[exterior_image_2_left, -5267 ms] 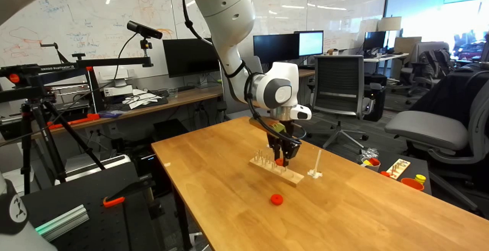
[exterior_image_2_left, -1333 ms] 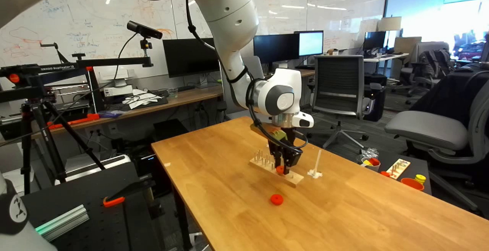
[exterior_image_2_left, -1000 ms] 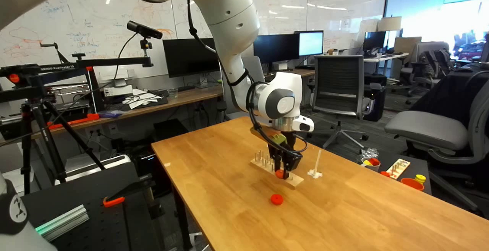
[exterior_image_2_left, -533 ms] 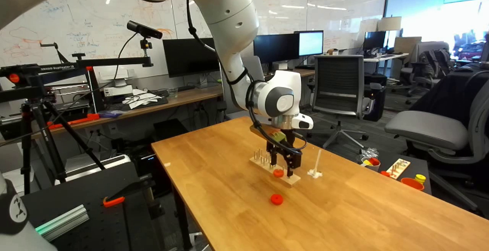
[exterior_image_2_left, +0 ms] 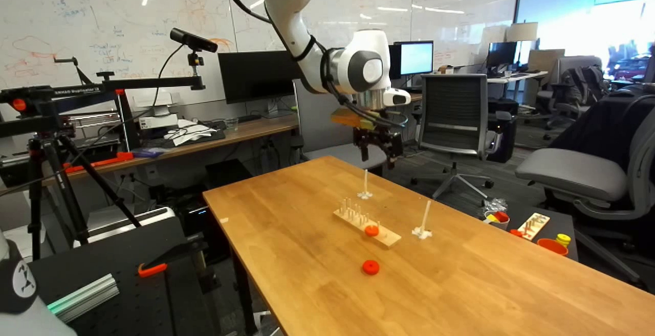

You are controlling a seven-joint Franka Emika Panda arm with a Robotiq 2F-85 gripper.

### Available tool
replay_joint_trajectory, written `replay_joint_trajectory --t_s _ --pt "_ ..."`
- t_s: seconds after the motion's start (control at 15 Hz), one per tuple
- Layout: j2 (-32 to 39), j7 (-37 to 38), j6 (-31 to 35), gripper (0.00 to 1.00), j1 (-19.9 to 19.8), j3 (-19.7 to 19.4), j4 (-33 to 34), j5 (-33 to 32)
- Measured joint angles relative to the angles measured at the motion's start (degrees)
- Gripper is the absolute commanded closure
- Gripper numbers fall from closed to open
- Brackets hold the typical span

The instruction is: Place an orange disk on the wooden base

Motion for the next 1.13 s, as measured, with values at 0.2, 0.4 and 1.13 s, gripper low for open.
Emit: replay_joint_trajectory --t_s 0.2,0.4,1.13 --pt "-5.14 -0.24 -5.04 0.00 0.11 0.14 -0.01 -0.12" --pt "-8.65 -1.12 -10.61 0.00 -0.74 0.20 -0.10 -0.11" --pt "-14.32 -6.34 -20.04 0.00 -3.95 2.55 -2.12 2.65"
